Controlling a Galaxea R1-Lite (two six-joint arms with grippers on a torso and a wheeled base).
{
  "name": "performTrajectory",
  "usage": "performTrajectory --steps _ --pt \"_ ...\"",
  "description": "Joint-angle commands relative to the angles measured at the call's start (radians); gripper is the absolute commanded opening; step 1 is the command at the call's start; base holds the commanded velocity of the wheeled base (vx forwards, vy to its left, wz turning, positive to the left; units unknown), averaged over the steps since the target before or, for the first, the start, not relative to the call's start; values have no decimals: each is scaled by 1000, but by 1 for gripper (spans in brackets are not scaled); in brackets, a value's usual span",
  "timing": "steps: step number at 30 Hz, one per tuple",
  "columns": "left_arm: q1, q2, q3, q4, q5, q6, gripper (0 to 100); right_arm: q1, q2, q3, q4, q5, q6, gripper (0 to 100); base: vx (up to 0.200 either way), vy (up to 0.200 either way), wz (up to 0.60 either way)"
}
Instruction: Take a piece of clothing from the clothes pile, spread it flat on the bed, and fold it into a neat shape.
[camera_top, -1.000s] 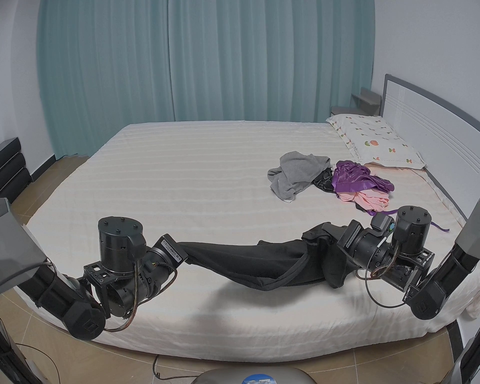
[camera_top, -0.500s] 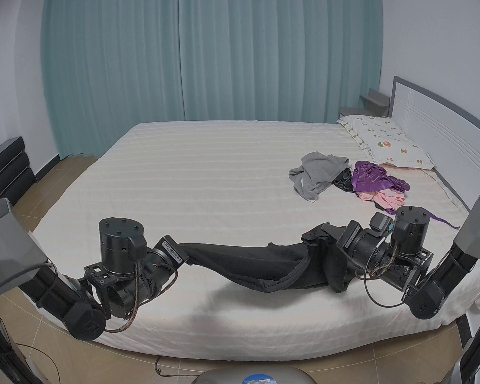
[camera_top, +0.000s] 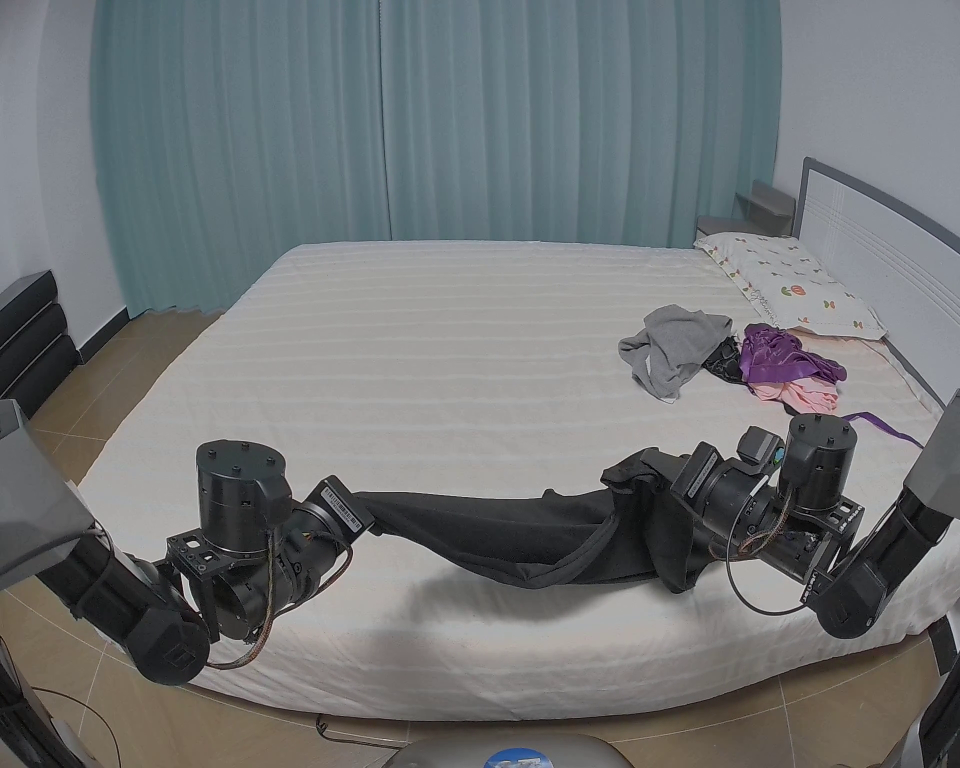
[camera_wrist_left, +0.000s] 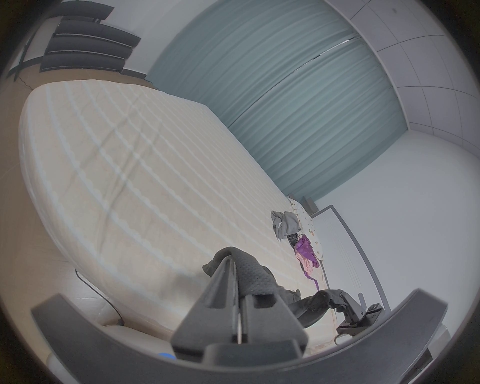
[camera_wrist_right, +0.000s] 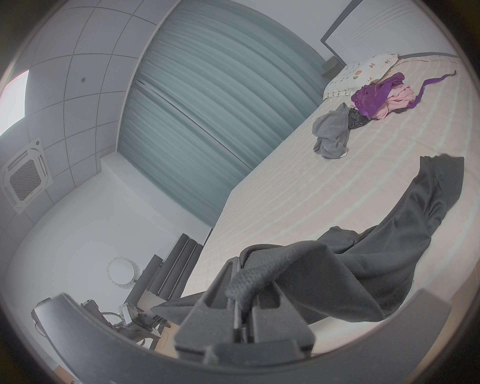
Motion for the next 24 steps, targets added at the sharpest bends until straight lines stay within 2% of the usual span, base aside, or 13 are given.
performTrajectory --steps 1,5,14,21,24 --pt "0 -6 9 0 0 0 0 1 2 -14 -1 -3 0 0 0 200 0" --pt "0 -5 9 -2 2 2 0 8 2 -27 10 -1 -3 0 0 200 0" --pt "2 -28 30 -5 11 20 0 89 -5 -43 10 -7 -1 0 0 0 0" --pt "2 -37 32 0 11 26 0 78 -27 -28 13 -15 0 0 0 0 0" --pt "3 -54 33 2 13 42 0 75 -25 1 0 -57 -1 0 -67 0 0"
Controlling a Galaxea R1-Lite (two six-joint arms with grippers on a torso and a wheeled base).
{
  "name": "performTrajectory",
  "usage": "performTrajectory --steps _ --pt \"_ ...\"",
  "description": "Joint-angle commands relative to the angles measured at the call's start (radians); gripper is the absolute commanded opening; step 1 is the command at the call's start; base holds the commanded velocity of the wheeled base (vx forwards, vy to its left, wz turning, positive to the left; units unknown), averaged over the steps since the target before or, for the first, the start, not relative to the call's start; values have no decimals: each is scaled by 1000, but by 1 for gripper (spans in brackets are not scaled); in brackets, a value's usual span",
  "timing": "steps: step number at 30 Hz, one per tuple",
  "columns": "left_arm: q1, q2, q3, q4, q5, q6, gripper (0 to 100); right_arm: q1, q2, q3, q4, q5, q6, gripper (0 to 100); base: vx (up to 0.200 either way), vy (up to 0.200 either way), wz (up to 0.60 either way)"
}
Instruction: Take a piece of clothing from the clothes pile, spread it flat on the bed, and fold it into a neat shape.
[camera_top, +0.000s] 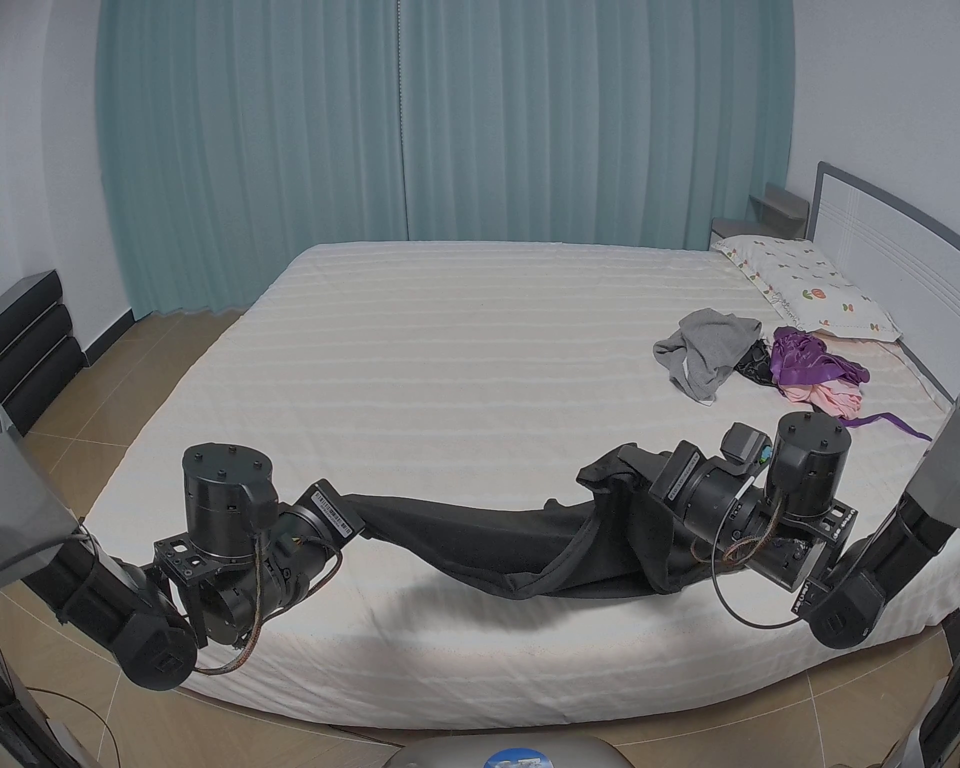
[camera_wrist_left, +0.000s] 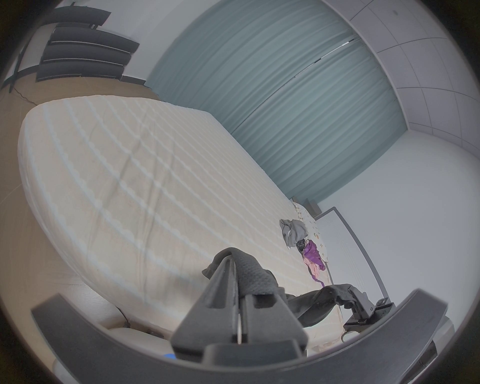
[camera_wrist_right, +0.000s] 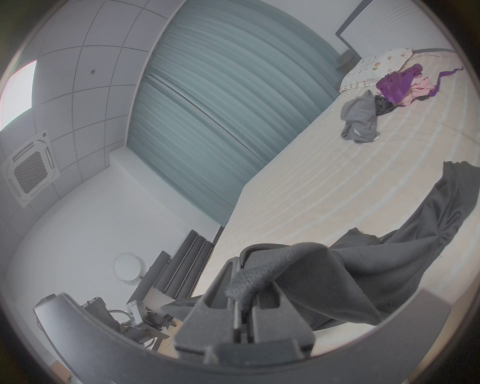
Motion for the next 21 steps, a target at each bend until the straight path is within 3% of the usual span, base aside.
performTrajectory --steps 1,8,14,21 --pt "2 -28 5 1 2 15 0 -4 -7 32 -7 -22 0 0 -200 0 0" --pt "-9 -82 31 1 10 73 0 -21 -93 64 -9 -30 -5 0 -200 0 0" --pt "-23 -154 37 5 60 125 0 -44 -289 82 17 -36 -18 0 -200 0 0" --pt "-28 -283 46 10 68 176 0 -77 -458 69 80 -36 -60 0 0 0 0"
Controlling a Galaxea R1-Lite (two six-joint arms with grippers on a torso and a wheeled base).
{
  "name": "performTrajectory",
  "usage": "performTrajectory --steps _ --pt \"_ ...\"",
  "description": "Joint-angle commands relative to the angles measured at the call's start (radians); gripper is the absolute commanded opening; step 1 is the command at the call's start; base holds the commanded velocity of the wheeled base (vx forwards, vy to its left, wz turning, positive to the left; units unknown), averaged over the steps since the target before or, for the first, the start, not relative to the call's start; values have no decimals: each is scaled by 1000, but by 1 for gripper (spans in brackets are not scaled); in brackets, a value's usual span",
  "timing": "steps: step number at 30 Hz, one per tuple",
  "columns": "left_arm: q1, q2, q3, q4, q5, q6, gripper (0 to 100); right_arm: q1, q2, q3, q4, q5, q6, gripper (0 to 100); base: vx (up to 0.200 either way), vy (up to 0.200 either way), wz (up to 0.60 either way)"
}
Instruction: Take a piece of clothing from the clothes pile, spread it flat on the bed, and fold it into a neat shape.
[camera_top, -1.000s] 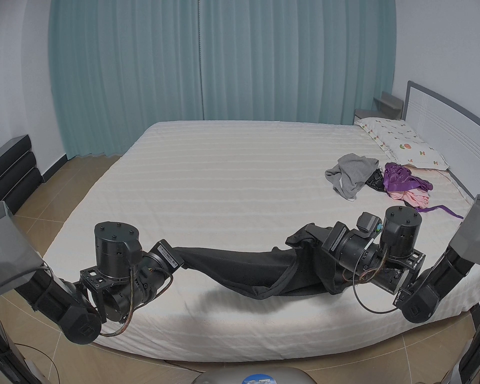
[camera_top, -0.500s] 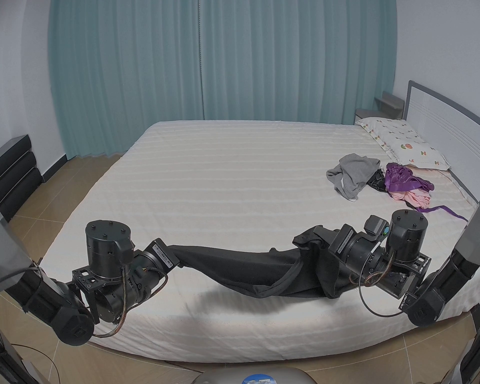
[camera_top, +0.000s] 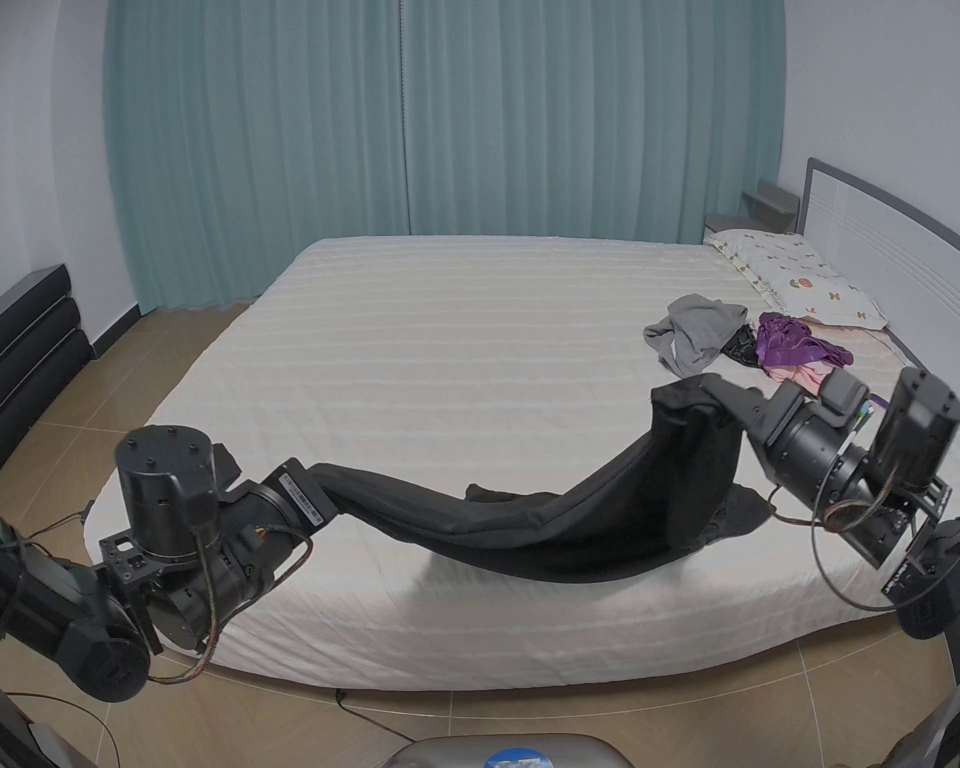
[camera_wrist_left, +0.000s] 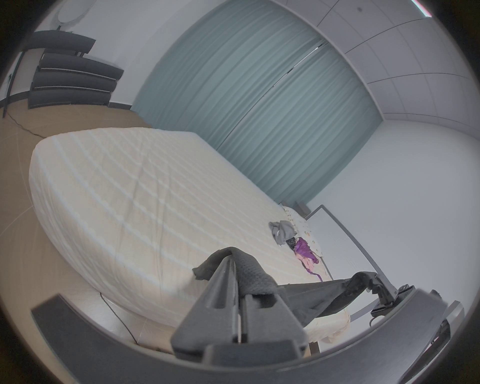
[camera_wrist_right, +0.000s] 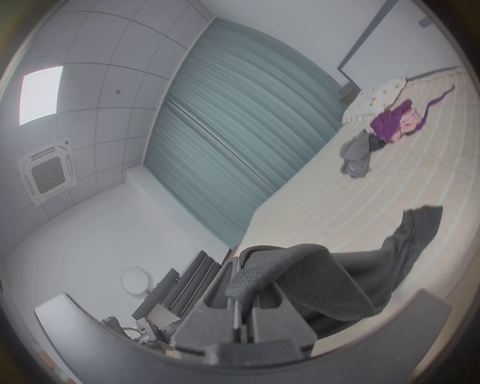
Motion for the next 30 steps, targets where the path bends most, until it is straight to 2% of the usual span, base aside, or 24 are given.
performTrajectory --steps 1,6,8,16,19,25,30 --pt "-7 -166 8 4 22 35 0 -27 -203 -11 45 1 -49 0 0 0 0" --pt "-7 -252 -13 58 40 49 0 -52 -274 -42 51 13 -88 0 0 0 0" --pt "-2 -281 -35 69 43 56 0 -59 -283 -104 67 12 -91 0 0 0 0" --pt "48 -239 -194 150 27 67 0 -124 -197 -324 193 12 -109 0 0 0 0" --pt "87 -138 -339 184 8 59 0 -159 -67 -432 194 5 -114 0 0 0 0" --pt "110 -12 -455 201 8 64 0 -185 76 -545 196 -1 -122 0 0 0 0" --pt "156 120 -593 282 7 62 0 -194 191 -636 196 -2 -123 0 40 0 0"
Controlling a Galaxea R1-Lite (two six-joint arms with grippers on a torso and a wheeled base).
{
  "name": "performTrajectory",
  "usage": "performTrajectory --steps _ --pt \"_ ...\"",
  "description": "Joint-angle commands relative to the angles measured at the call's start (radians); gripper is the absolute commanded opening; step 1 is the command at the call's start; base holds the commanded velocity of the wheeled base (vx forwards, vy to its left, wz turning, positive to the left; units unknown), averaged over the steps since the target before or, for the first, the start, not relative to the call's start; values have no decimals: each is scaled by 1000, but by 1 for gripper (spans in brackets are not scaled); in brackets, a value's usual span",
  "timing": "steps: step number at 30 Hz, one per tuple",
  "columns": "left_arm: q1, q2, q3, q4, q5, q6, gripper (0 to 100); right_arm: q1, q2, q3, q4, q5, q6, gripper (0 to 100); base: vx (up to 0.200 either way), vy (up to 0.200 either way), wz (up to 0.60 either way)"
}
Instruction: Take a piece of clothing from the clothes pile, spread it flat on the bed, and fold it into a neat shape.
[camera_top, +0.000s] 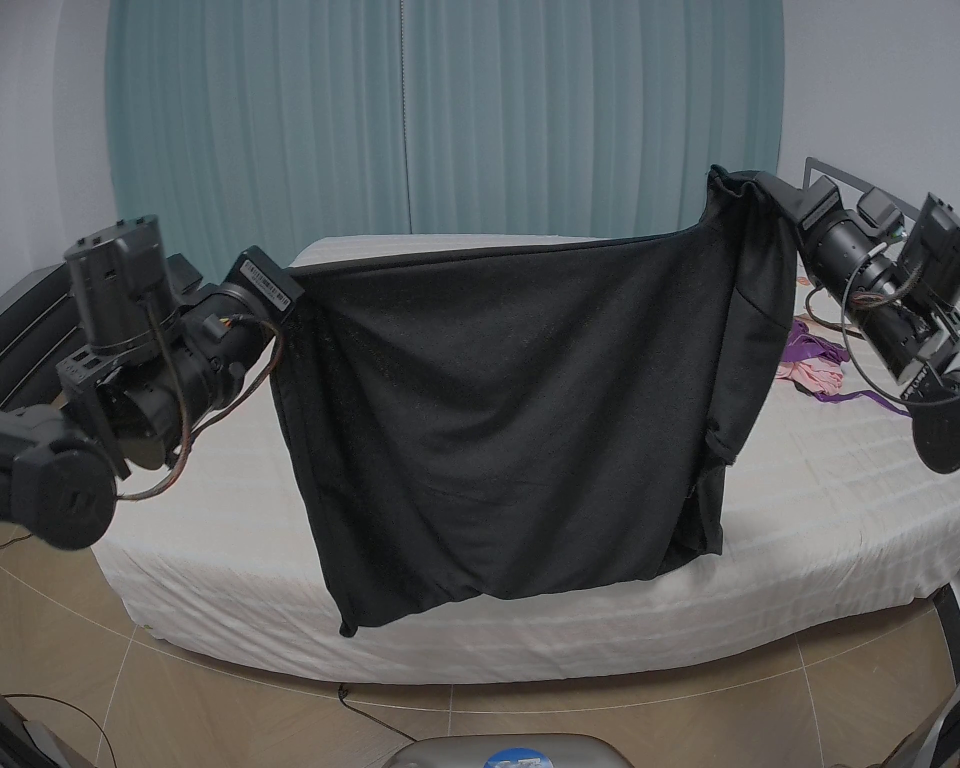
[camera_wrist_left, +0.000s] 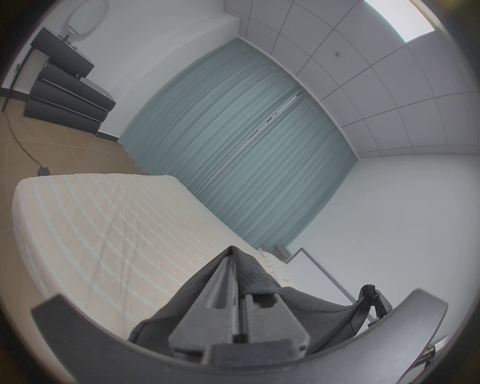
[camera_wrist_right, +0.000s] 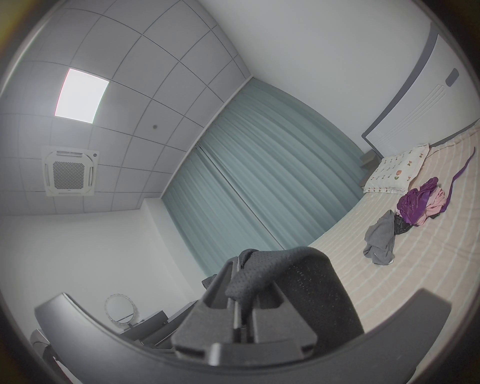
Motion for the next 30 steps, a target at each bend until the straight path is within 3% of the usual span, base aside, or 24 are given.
performTrajectory --steps 1,7,9,14,17,26,30 --pt "62 201 -155 65 -4 -4 0 -21 191 -117 2 -2 -4 0 200 0 0" --pt "87 296 -222 102 -15 -3 0 -22 296 -194 11 -2 -25 0 200 0 0" --pt "94 348 -282 142 -18 3 0 -25 374 -261 23 -4 -76 0 200 0 0" --pt "96 411 -343 174 -20 3 0 -28 452 -307 23 -5 -88 0 200 0 0" --pt "97 475 -411 212 -18 7 0 -28 541 -362 21 -30 -139 0 200 0 0" --pt "120 649 -503 245 -35 3 0 -39 679 -433 15 -76 -152 0 200 0 0" --pt "117 736 -532 235 -38 -4 0 -44 748 -439 9 -77 -152 0 0 0 0"
